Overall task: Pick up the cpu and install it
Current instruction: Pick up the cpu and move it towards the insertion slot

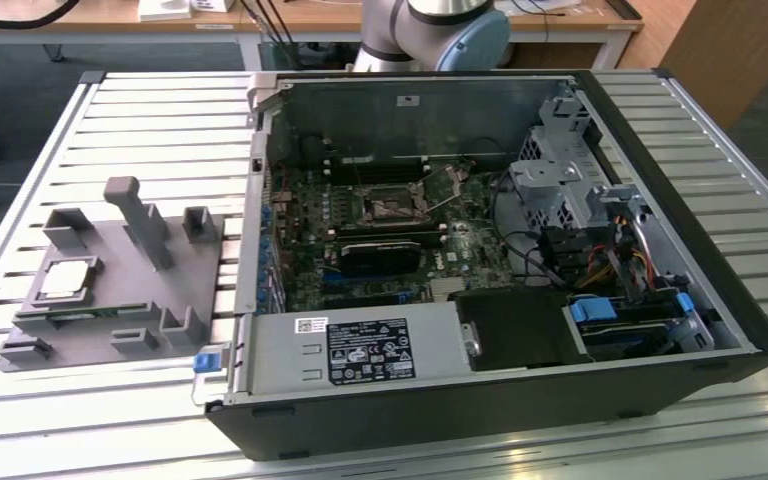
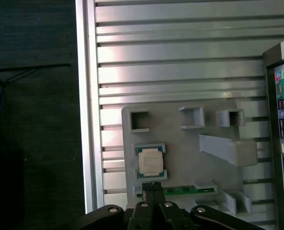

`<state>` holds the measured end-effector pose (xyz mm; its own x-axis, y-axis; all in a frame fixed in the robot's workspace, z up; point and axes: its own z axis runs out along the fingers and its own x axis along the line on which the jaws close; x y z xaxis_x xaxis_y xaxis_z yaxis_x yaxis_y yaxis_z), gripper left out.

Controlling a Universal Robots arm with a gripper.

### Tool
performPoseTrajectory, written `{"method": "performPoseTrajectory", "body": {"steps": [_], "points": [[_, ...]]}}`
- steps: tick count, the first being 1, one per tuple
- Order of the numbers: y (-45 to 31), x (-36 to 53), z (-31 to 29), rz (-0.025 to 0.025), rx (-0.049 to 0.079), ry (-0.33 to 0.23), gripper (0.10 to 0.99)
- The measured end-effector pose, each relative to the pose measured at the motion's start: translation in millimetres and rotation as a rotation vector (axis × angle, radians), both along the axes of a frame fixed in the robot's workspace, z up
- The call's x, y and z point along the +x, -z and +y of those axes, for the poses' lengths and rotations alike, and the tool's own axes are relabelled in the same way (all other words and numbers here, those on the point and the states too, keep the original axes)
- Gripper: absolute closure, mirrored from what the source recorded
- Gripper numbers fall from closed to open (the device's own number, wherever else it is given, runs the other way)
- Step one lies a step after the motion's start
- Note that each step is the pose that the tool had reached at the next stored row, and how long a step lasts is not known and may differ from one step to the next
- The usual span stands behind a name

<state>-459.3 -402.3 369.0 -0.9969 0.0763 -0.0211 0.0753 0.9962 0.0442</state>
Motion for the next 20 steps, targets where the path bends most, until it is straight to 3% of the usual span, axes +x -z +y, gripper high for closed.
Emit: {"method": "performPoseTrajectory", "body": {"steps": [13, 14, 15, 17, 18, 20], "points": [[4.5, 0.0, -1.2, -0.0002, 0.000, 0.000, 0.973], [4.9, 0.0, -1.2, -0.0002, 0.000, 0.000, 0.918], [5.3, 0.0, -1.3, -0.0002, 0.000, 0.000, 0.918], [6.0, 0.0, -1.5, -0.0002, 0.000, 0.000, 0.796], [6.4, 0.0, -1.7, -0.0002, 0.000, 0.000, 0.796], [7.2, 0.0, -2.2, -0.0001, 0.000, 0.000, 0.678]]}}
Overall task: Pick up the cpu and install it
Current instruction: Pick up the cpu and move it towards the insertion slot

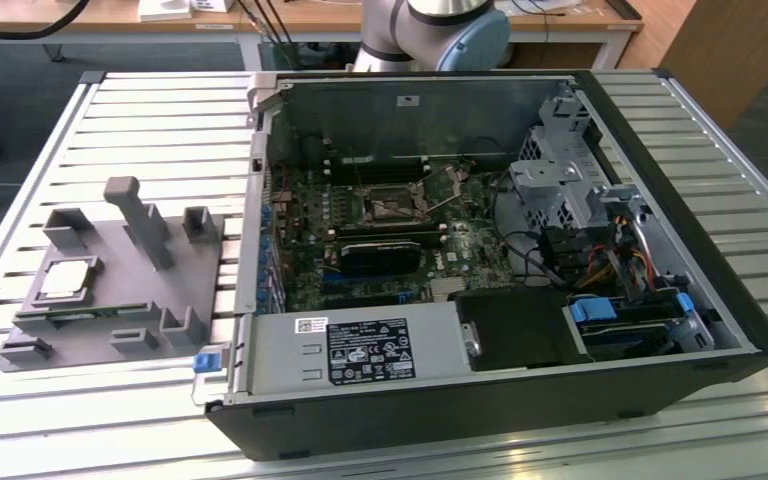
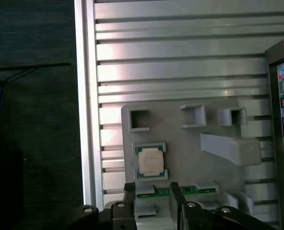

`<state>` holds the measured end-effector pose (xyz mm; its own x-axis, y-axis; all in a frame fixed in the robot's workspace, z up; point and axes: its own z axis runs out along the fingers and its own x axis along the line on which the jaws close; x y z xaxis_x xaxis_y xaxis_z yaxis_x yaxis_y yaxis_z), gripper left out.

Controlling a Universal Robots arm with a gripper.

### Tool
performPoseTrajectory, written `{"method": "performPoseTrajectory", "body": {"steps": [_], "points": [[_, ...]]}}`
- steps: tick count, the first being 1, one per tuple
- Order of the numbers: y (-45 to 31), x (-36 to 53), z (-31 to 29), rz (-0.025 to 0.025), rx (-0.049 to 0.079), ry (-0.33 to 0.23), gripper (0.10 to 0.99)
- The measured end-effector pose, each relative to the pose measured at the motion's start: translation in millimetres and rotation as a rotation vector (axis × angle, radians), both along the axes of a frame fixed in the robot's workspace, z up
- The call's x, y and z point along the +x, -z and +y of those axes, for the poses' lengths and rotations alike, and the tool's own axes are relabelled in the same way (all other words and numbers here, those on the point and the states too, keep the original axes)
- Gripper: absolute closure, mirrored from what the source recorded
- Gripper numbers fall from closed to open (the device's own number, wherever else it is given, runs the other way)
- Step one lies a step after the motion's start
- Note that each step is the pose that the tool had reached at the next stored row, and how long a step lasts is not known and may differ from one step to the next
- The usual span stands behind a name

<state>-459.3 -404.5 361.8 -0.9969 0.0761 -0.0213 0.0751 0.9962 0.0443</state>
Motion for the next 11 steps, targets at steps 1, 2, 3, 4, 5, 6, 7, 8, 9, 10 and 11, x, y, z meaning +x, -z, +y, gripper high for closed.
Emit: {"method": "performPoseTrajectory", "body": {"steps": [1, 2, 3, 4, 5, 6, 7, 8, 9, 10, 11], "points": [[0.5, 0.0, -0.2, -0.0001, 0.000, 0.000, 0.678], [1.1, 0.0, -0.3, -0.0002, 0.000, 0.000, 0.620], [1.6, 0.0, -0.5, -0.0003, 0.000, 0.000, 0.561], [2.1, 0.0, -0.6, -0.0001, 0.000, 0.000, 0.561], [2.7, 0.0, -0.7, 0.0000, 0.000, 0.000, 0.498], [3.3, 0.0, -0.8, -0.0001, 0.000, 0.000, 0.498], [4.0, 0.0, -0.9, -0.0001, 0.000, 0.000, 0.498], [4.7, 0.0, -1.1, -0.0001, 0.000, 0.000, 0.498], [5.4, 0.0, -1.3, -0.0001, 0.000, 0.000, 0.498], [6.1, 0.0, -1.6, -0.0001, 0.000, 0.000, 0.498], [6.9, 0.0, -1.8, 0.0000, 0.000, 0.000, 0.498]]}}
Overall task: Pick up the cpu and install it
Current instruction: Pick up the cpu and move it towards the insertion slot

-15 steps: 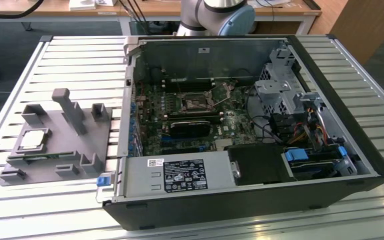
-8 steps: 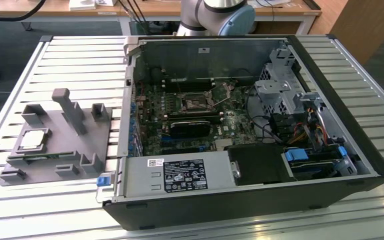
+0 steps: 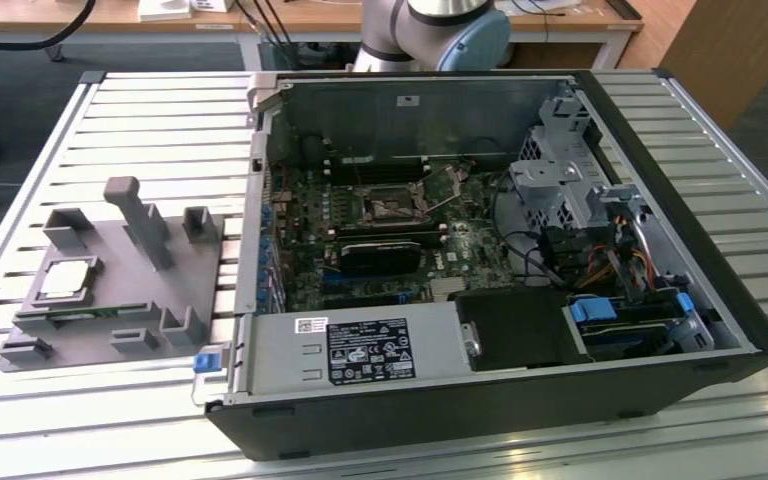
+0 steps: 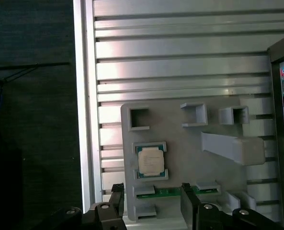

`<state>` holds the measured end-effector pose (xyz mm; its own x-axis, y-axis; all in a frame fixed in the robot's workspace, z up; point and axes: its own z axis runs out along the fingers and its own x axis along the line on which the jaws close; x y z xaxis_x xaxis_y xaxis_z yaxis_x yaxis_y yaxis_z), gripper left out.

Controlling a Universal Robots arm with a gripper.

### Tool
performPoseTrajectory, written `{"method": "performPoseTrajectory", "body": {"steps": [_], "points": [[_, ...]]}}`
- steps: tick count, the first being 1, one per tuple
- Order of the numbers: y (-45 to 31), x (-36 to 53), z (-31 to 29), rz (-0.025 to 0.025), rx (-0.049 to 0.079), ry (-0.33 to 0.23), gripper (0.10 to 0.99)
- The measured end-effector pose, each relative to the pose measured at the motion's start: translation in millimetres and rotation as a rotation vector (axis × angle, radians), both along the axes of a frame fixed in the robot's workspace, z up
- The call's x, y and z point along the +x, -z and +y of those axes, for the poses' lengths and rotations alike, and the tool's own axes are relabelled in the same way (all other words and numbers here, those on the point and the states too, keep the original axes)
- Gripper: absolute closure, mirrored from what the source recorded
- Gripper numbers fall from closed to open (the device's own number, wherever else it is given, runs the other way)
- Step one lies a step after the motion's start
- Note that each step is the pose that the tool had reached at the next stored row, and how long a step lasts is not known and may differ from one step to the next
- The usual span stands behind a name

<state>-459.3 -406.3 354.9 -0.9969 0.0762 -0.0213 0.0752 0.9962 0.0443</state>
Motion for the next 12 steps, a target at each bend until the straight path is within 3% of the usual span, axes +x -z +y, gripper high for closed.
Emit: {"method": "performPoseTrajectory", "body": {"steps": [12], "points": [[7.7, 0.0, -1.1, -0.0001, 0.000, 0.000, 0.498]]}}
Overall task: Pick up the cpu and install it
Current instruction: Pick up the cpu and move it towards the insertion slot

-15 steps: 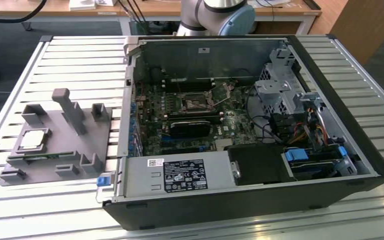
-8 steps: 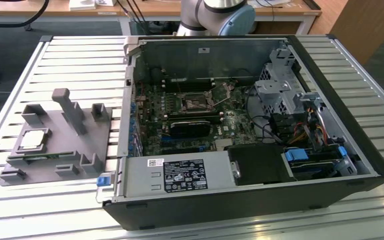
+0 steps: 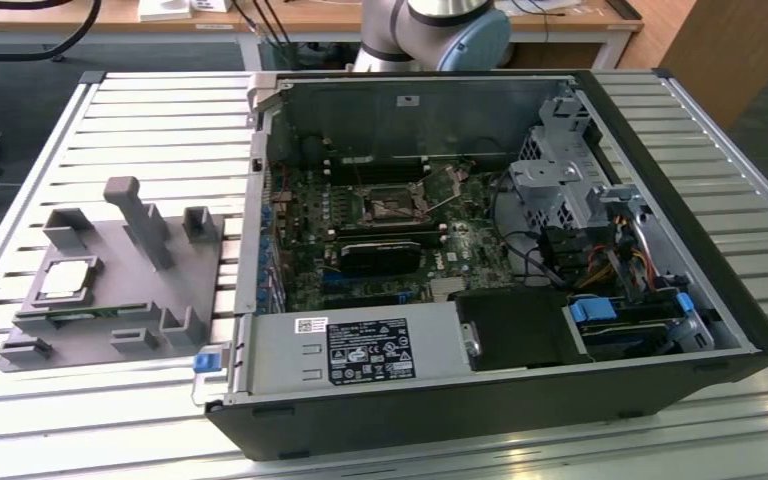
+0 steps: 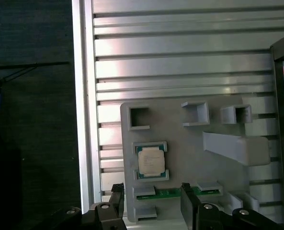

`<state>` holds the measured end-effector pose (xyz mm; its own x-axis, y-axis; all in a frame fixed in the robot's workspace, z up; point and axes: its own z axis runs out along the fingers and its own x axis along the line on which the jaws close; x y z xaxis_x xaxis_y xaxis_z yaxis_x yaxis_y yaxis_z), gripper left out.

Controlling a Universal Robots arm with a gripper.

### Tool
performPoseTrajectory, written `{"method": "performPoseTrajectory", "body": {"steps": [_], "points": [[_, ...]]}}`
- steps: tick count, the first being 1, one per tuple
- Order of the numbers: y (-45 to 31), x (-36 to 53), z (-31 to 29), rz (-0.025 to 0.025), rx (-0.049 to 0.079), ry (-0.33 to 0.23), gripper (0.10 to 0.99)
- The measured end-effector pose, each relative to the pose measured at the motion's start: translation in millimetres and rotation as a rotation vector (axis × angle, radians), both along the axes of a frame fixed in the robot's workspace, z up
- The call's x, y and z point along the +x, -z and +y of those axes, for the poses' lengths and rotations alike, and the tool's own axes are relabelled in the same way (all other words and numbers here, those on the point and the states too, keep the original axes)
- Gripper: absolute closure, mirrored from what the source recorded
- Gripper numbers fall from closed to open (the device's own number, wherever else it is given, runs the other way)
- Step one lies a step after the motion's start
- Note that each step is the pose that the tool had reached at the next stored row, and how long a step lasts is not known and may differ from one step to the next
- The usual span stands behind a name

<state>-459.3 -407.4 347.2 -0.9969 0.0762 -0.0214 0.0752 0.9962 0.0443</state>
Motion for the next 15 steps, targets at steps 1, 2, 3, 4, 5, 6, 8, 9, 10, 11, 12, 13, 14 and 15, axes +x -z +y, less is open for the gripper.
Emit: {"method": "performPoseTrajectory", "body": {"steps": [1, 2, 3, 4, 5, 6, 8, 9, 10, 11, 12, 13, 14, 15], "points": [[0.5, 0.0, 0.0, 0.0000, 0.000, 0.000, 0.498], [1.0, 0.0, 0.0, 0.0001, 0.000, 0.000, 0.498], [1.5, 0.0, -0.1, 0.0000, 0.000, 0.000, 0.498], [2.0, 0.0, -0.1, 0.0001, 0.000, 0.000, 0.498], [2.5, 0.0, -0.2, 0.0000, 0.000, 0.000, 0.498], [3.1, 0.0, -0.3, 0.0000, 0.000, 0.000, 0.498], [4.3, 0.0, -0.6, -0.0001, 0.000, 0.000, 0.498], [5.0, 0.0, -0.7, 0.0000, 0.000, 0.000, 0.498], [5.8, 0.0, -0.8, 0.0000, 0.000, 0.000, 0.498], [6.7, 0.0, -0.8, 0.0000, 0.000, 0.000, 0.498], [7.9, 0.0, -0.9, 0.0001, 0.000, 0.000, 0.498], [9.6, 0.0, -1.0, 0.0000, 0.000, 0.000, 0.498], [11.3, -0.1, -1.1, 0.0000, 0.000, 0.000, 0.498], [13.2, -0.1, -1.2, 0.0000, 0.001, 0.000, 0.498]]}}
